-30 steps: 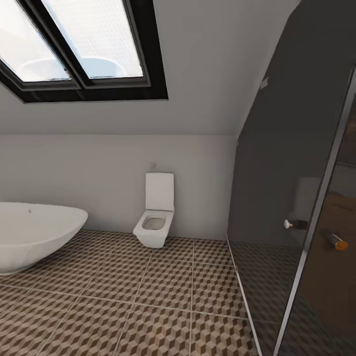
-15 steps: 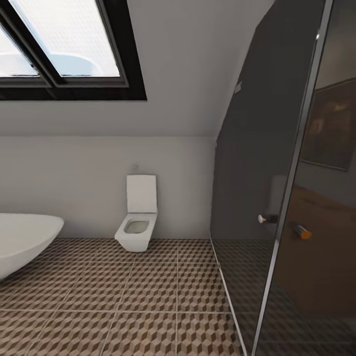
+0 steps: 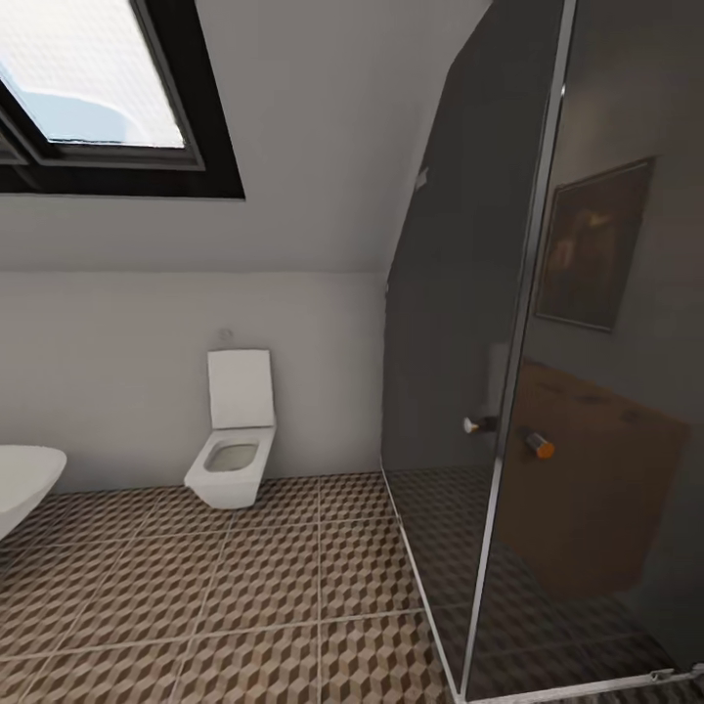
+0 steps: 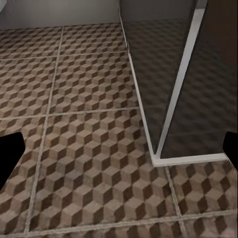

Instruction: Take the four mousetraps from the cabinet in the bathroom and place them on the bathroom floor. Make sure all four end up on the same floor surface, and ensure that at least two of them are either under or directly next to the same bathroom sink.

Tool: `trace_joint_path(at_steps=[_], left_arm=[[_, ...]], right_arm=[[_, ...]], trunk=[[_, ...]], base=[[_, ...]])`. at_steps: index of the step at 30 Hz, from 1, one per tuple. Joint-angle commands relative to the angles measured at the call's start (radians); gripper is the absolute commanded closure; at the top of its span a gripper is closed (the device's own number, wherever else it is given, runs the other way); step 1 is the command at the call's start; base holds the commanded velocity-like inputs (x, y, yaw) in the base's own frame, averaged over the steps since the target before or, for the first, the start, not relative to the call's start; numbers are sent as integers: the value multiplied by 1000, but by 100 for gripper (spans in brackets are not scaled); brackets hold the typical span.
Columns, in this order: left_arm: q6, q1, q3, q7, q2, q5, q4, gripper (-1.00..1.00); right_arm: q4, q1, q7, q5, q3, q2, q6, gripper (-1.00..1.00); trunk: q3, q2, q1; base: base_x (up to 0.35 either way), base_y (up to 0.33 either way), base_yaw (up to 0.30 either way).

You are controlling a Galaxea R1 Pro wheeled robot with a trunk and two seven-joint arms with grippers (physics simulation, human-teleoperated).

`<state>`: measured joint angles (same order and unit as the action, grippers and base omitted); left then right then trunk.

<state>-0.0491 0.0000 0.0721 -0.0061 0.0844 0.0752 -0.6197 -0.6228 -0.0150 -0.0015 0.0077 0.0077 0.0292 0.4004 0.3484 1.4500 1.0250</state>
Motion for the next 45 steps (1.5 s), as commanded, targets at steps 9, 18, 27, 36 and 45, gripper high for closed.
trace_joint_path(at_steps=[9, 18, 27, 36, 45], left_arm=[[0, 0, 0, 0, 0, 0, 6, -100], [0, 0, 0, 0, 0, 0, 7, -100], [0, 0, 0, 0, 0, 0, 8, -100], [0, 0, 0, 0, 0, 0, 14, -100], [0, 0, 0, 0, 0, 0, 22, -100]], right_arm=[[0, 0, 0, 0, 0, 0, 0, -100], [0, 0, 0, 0, 0, 0, 0, -100], [0, 0, 0, 0, 0, 0, 0, -100], [0, 0, 0, 0, 0, 0, 0, -100], [0, 0, 0, 0, -1, 0, 0, -100]], trunk=[[0, 0, 0], [0, 0, 0], [0, 0, 0], [0, 0, 0], [0, 0, 0]], base=[[0, 0, -288], [0, 0, -289], [0, 0, -289], [0, 0, -289], [0, 0, -289]])
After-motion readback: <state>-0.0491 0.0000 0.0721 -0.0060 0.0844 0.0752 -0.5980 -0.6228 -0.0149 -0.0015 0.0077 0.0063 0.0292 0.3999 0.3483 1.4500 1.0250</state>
